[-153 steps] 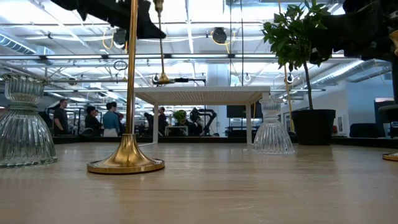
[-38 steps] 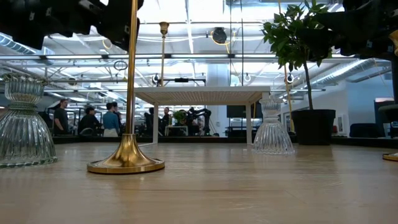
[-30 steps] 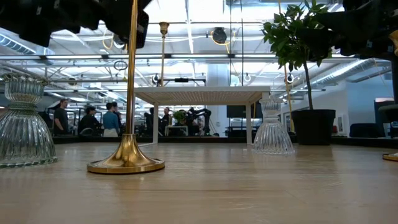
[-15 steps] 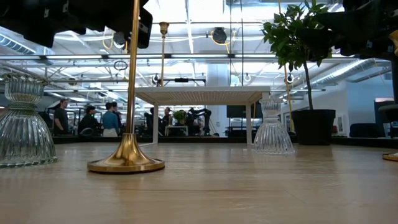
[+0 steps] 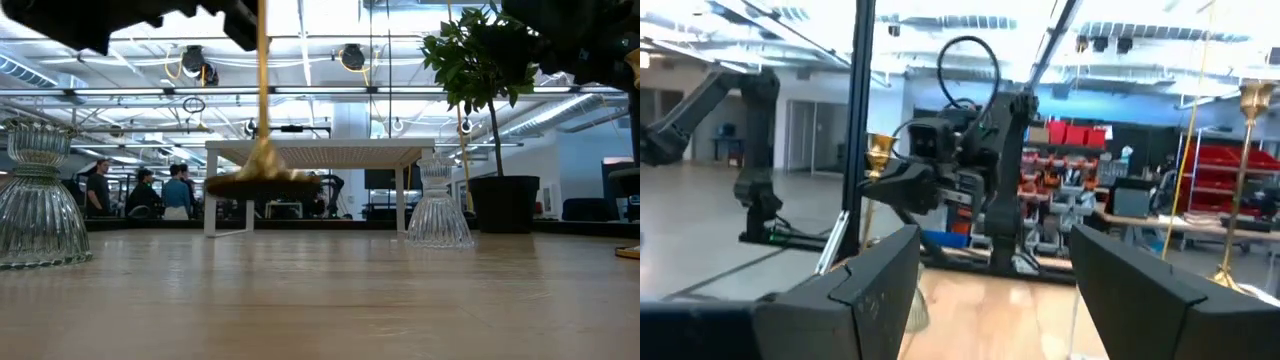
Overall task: Pick & Place candle stick holders
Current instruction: Put the left gold candle holder on the shelf aligned with the other gold candle holder, then put the gold candle holder on the shelf aligned with the other gold candle holders
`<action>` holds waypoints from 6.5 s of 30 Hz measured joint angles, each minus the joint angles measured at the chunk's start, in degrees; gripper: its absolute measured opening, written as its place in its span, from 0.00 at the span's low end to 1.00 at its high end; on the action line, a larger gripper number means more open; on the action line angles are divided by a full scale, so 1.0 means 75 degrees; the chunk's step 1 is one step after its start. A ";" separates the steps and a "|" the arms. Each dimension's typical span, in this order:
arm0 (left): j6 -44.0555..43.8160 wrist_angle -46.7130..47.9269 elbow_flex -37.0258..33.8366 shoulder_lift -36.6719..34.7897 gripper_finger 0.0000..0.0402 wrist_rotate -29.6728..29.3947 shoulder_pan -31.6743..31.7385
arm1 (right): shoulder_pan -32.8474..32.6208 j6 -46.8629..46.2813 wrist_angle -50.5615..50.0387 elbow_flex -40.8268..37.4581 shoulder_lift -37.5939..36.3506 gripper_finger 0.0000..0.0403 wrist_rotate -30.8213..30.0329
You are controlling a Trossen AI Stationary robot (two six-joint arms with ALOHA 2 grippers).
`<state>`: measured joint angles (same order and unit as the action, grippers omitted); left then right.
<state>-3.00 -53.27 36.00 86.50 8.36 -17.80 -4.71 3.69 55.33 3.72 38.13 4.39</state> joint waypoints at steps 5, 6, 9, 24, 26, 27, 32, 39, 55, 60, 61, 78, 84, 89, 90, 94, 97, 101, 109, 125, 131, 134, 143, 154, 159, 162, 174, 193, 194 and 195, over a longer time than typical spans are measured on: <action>-0.0745 0.0177 0.0412 -0.0009 0.06 -0.0124 0.0533 | -0.0084 -0.0433 0.0030 0.0586 0.1000 0.63 0.0010; -0.0824 0.0322 0.0480 -0.0008 0.07 -0.0126 0.0661 | -0.0116 -0.0454 0.0090 0.0769 0.1244 0.62 0.0009; -0.0809 0.0695 0.0668 -0.0006 0.06 -0.0113 0.0988 | -0.0246 -0.0461 0.0060 0.1448 0.2135 0.59 0.0013; 0.0137 0.0801 0.0782 -0.0006 0.04 -0.0526 0.1357 | -0.0280 -0.1534 -0.0239 0.4160 0.5827 0.51 0.0016; 0.0246 0.0770 0.0780 -0.0006 0.04 -0.0534 0.1359 | -0.0274 -0.1603 -0.0273 0.4394 0.6115 0.51 0.0016; 0.0252 0.0727 0.0782 -0.0006 0.04 -0.0541 0.1364 | -0.0274 -0.1604 -0.0273 0.4475 0.6220 0.51 0.0016; 0.0256 0.0569 0.0786 -0.0006 0.06 -0.0688 0.1369 | -0.0268 -0.1604 -0.0300 0.4792 0.6671 0.51 0.0016; 0.0454 0.0306 0.0786 -0.0006 0.04 -0.0801 0.1416 | -0.0146 -0.1607 -0.0422 0.4856 0.6673 0.48 0.0013; 0.0721 0.1759 0.1596 -0.0006 0.06 -0.1202 0.1570 | -0.0064 -0.1347 -0.0449 0.4856 0.6673 0.22 0.0019; 0.0701 0.1771 0.1593 0.0000 0.05 -0.1332 0.1564 | -0.0055 -0.1105 -0.0440 0.4856 0.6673 0.06 -0.0011; 0.0643 0.1776 0.1593 0.0000 0.04 -0.1328 0.1564 | -0.0058 -0.1064 -0.0441 0.4856 0.6673 0.04 -0.0005; 0.0923 0.1808 0.1596 -0.0011 0.23 -0.1413 0.1561 | 0.0171 -0.1256 -0.0058 0.4856 0.6673 0.03 0.0040; 0.0934 0.2985 0.1586 -0.0456 0.36 -0.1813 0.1507 | 0.0342 -0.1251 0.0033 0.4862 0.6538 0.03 0.0016; 0.0714 0.4801 0.1590 -0.1559 0.41 -0.1914 0.1359 | 0.0485 -0.1384 -0.0083 0.4865 0.6307 0.03 -0.0010; 0.0642 0.5096 0.1590 -0.1803 0.42 -0.1915 0.1309 | 0.0515 -0.1445 -0.0098 0.4865 0.6249 0.03 -0.0011; 0.0529 0.6428 0.1593 -0.2796 0.41 -0.1925 0.1154 | 0.0594 -0.1340 -0.0171 0.5086 0.6093 0.03 0.0003; 0.0561 0.7404 0.1590 -0.3410 0.39 -0.1926 0.1104 | 0.0713 -0.1142 -0.0421 0.5402 0.6066 0.03 0.0042; 0.0881 0.7769 0.1396 -0.3999 0.36 -0.1994 0.1101 | 0.1070 -0.0673 -0.2005 0.6355 0.6063 0.03 -0.0059; 0.1048 0.7790 0.0805 -0.4779 0.32 -0.3139 0.1118 | 0.2147 -0.0144 -0.2585 0.7472 0.6058 0.03 -0.0380; 0.1322 0.7652 0.0704 -0.4779 0.32 -0.3334 0.1118 | 0.3884 -0.0675 -0.1412 0.7651 0.7407 0.03 -0.0612; 0.1337 0.7661 0.0704 -0.4779 0.32 -0.3334 0.1118 | 0.4231 -0.1014 -0.1322 0.7644 0.7939 0.03 -0.0596; 0.1339 0.7693 0.0704 -0.4777 0.32 -0.3334 0.1118 | 0.4246 -0.1092 -0.1196 0.7654 0.8067 0.03 -0.0577; 0.1366 0.7702 0.0704 -0.4779 0.32 -0.3336 0.1118 | 0.4232 -0.1140 -0.1250 0.7656 0.8063 0.03 -0.0579; 0.1316 0.7700 0.0704 -0.4779 0.32 -0.3337 0.1118 | 0.4223 -0.1155 -0.1738 0.7633 0.8109 0.15 -0.0577; 0.1181 0.7696 0.0704 -0.4779 0.32 -0.3337 0.1121 | 0.4223 -0.1202 -0.1720 0.7639 0.8079 0.24 -0.0570; 0.1156 0.7696 0.0704 -0.4779 0.32 -0.3337 0.1121 | 0.4217 -0.1172 -0.1739 0.7639 0.8083 0.31 -0.0562; 0.0958 0.7699 0.0704 -0.4779 0.32 -0.3337 0.1118 | 0.4197 -0.1111 -0.2008 0.7639 0.7987 0.55 -0.0555; 0.0946 0.7702 0.0707 -0.4779 0.32 -0.3337 0.1118 | 0.3564 -0.0798 -0.5824 0.7598 0.6154 0.58 -0.0618; 0.0954 0.7702 0.0707 -0.4779 0.32 -0.3337 0.1118 | 0.3514 -0.0799 -0.6097 0.7589 0.6054 0.58 -0.0622; 0.0955 0.7702 0.0707 -0.4779 0.32 -0.3337 0.1118 | 0.3460 -0.0799 -0.6276 0.7549 0.5954 0.58 -0.0623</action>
<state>4.16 4.49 41.30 50.65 -16.67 -9.41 21.24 -2.31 8.26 60.34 82.78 -0.28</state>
